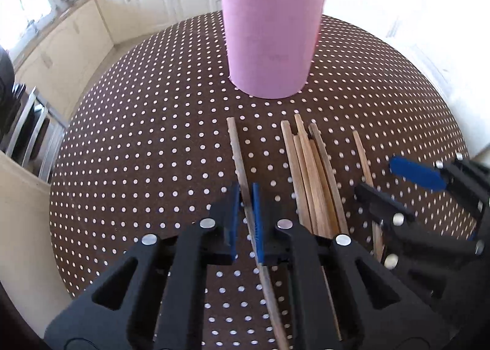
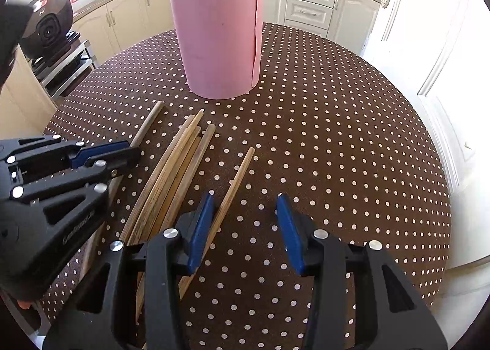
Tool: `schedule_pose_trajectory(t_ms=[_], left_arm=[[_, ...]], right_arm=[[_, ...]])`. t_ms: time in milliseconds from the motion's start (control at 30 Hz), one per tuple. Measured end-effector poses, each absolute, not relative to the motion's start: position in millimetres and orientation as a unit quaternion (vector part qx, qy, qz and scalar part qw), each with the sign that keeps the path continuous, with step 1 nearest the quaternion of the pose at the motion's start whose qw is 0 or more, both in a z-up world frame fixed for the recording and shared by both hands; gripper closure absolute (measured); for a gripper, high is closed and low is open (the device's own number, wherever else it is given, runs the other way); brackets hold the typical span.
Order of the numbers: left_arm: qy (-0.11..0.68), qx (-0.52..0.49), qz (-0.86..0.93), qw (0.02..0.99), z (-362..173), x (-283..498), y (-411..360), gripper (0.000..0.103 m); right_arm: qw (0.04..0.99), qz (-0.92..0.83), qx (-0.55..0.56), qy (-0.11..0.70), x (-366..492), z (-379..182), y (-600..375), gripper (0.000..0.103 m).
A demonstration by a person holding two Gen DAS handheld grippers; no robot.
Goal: Organize utensils
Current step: 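Lower the left gripper onto another chopstick in the pile and close it, then lift the wooden chopstick with the left gripper up toward the pink cup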
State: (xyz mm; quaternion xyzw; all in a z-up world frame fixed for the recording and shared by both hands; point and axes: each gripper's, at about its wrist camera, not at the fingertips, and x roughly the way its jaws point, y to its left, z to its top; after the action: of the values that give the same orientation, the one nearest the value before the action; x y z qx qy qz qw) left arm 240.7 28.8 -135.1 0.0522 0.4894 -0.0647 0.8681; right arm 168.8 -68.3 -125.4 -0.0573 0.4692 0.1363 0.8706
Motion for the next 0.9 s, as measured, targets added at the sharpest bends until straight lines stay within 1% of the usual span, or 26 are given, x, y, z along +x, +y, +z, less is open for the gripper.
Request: schedule_pose_trajectory(t_ms=[33, 67, 133, 233, 400, 633, 800, 900], left_arm=[[0.486, 0.048, -0.068, 0.87, -135, 238, 30, 0.095], [0.485, 0.043, -0.072, 0.871, -135, 234, 33, 0.096], [0.484, 0.029, -0.081, 0.871, -135, 230, 39, 0.096], [0.482, 0.021, -0.091, 0.871, -133, 227, 47, 0.097], [0.475, 0.006, -0.107, 0.874, -130, 212, 60, 0.097], [0.472, -0.004, -0.114, 0.874, -131, 197, 69, 0.097], [0.472, 0.002, -0.114, 0.874, -131, 198, 66, 0.097], [0.473, 0.001, -0.113, 0.874, -138, 210, 54, 0.097]], right_arm=[[0.871, 0.135, -0.057, 0.468, 169, -125, -69, 0.069], [0.872, 0.134, -0.056, 0.468, 169, -125, -70, 0.078], [0.871, 0.131, -0.049, 0.471, 171, -124, -74, 0.09], [0.869, 0.135, -0.043, 0.474, 172, -123, -77, 0.091], [0.865, 0.151, -0.024, 0.478, 172, -122, -80, 0.099], [0.86, 0.156, -0.026, 0.485, 166, -121, -86, 0.097], [0.861, 0.137, -0.072, 0.484, 159, -121, -77, 0.098], [0.861, 0.141, -0.053, 0.485, 163, -121, -79, 0.099]])
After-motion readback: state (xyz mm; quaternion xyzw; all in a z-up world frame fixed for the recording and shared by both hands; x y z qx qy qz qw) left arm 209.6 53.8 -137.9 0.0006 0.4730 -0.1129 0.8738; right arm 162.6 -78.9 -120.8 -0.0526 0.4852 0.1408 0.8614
